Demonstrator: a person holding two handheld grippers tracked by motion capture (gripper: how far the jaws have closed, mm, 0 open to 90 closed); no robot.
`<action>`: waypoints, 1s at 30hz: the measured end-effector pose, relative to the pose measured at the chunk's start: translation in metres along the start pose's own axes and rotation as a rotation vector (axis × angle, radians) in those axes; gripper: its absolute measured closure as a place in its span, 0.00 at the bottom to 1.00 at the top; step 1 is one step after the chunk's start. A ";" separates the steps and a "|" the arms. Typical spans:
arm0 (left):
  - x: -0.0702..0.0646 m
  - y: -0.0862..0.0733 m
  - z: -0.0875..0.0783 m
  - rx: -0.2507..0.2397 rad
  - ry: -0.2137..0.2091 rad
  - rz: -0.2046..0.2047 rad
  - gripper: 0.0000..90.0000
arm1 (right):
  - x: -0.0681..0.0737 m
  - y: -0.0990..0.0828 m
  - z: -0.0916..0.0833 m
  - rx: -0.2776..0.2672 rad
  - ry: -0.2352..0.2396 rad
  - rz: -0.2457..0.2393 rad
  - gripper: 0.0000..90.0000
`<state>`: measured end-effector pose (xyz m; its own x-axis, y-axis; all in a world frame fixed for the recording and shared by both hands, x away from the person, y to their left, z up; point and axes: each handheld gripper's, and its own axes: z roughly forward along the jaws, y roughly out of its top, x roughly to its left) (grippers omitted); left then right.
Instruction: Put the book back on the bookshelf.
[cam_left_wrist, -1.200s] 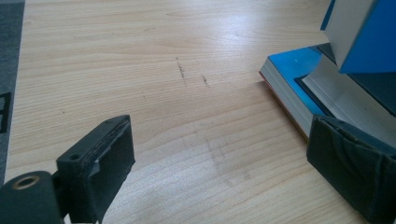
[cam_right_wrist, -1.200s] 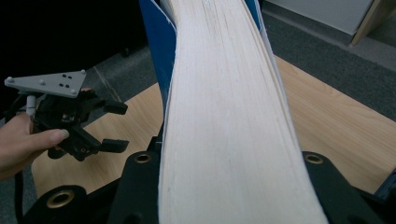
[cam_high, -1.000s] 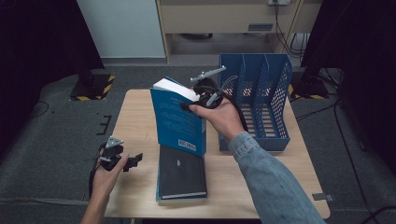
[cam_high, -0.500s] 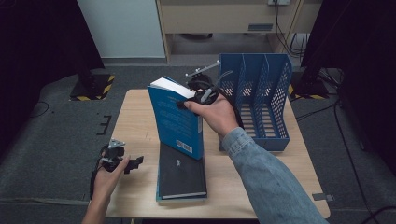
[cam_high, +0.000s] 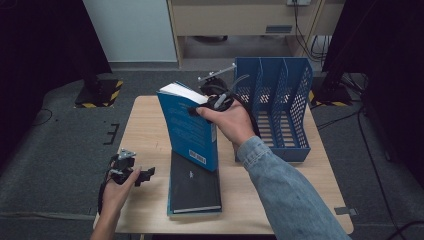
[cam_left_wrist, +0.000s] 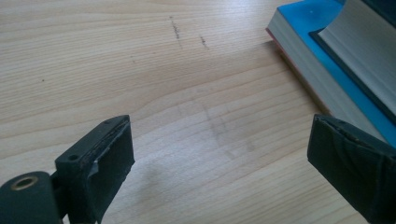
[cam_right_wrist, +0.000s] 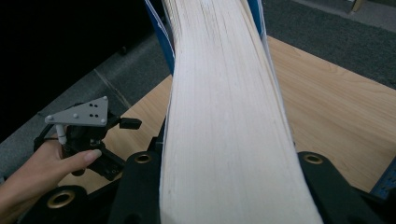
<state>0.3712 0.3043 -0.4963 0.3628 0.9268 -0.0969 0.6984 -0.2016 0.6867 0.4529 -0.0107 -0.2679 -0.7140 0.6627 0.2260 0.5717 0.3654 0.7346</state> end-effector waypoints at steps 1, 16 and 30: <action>-0.004 0.000 0.003 0.013 -0.005 0.008 0.07 | -0.001 0.000 -0.003 0.001 -0.001 -0.001 0.67; -0.003 -0.001 0.011 0.059 0.013 0.021 0.07 | -0.011 -0.006 -0.034 -0.044 -0.031 0.034 0.67; 0.003 -0.002 0.008 0.065 0.024 0.002 0.07 | -0.019 -0.004 -0.061 -0.075 -0.059 0.065 0.67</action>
<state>0.3756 0.3045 -0.5040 0.3502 0.9334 -0.0780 0.7367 -0.2230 0.6384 0.4394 -0.0648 -0.2356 -0.6503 0.7214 0.2382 0.5822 0.2718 0.7663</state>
